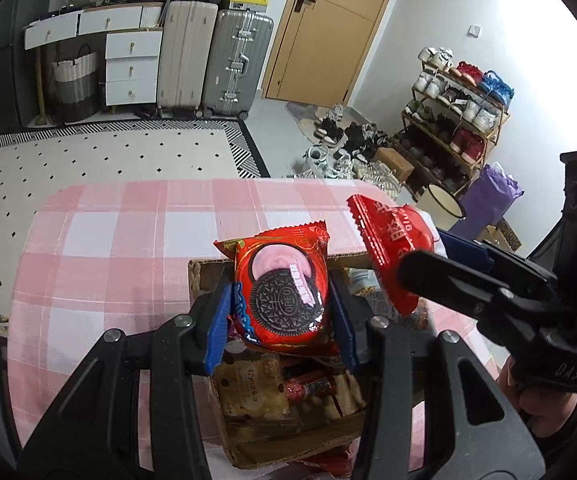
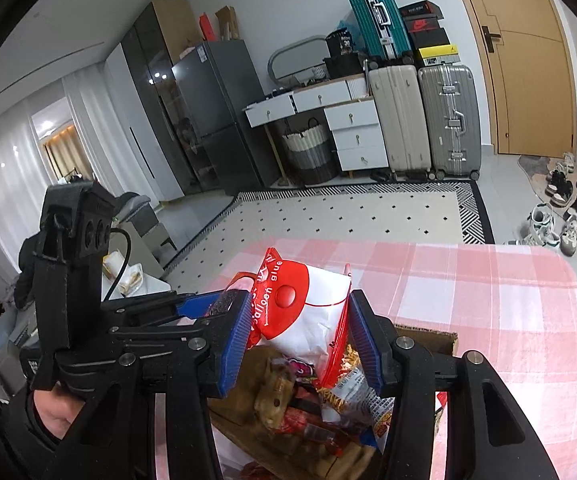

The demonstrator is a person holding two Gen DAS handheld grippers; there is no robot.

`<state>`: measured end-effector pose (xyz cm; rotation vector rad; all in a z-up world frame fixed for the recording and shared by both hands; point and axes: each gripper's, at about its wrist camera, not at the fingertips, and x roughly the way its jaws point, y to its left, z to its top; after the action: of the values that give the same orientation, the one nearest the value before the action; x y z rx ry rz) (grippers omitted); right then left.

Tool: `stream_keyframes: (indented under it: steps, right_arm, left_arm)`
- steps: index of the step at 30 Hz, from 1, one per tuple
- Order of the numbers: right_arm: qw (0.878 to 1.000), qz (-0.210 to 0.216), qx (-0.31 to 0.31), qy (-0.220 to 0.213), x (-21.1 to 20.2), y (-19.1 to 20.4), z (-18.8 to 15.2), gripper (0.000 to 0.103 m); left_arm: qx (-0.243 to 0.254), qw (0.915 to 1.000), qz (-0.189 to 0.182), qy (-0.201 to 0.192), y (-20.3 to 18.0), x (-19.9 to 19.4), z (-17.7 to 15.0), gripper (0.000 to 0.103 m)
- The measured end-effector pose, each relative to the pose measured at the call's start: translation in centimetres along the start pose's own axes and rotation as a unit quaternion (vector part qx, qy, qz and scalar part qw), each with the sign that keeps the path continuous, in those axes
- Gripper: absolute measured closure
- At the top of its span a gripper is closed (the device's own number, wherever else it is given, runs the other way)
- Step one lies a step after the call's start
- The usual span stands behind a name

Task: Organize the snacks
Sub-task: 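Lower both packs into the box and open both grippers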

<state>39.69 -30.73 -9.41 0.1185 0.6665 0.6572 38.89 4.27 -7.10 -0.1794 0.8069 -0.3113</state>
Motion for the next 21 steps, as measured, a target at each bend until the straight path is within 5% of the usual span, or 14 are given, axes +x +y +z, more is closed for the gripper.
stream_keyframes:
  steps: [6,10,21]
  right_arm:
    - [1.0,-0.013,0.005,0.009,1.2,-0.8,-0.5,0.043]
    - [1.0,-0.014,0.009,0.005,0.9,-0.9,-0.7,0.039]
    - [0.999,-0.01,0.013,-0.029,-3.5,-0.1,-0.8,0.034]
  left_arm:
    - [0.0,1.0,-0.004,0.007,0.5,1.5,-0.5,0.061]
    - [0.0,0.9999,-0.004,0.01,0.3,1.2,-0.7,0.048]
    - [0.006,0.9997,0.012,-0.022,-1.0,-4.9,-2.7,0.042]
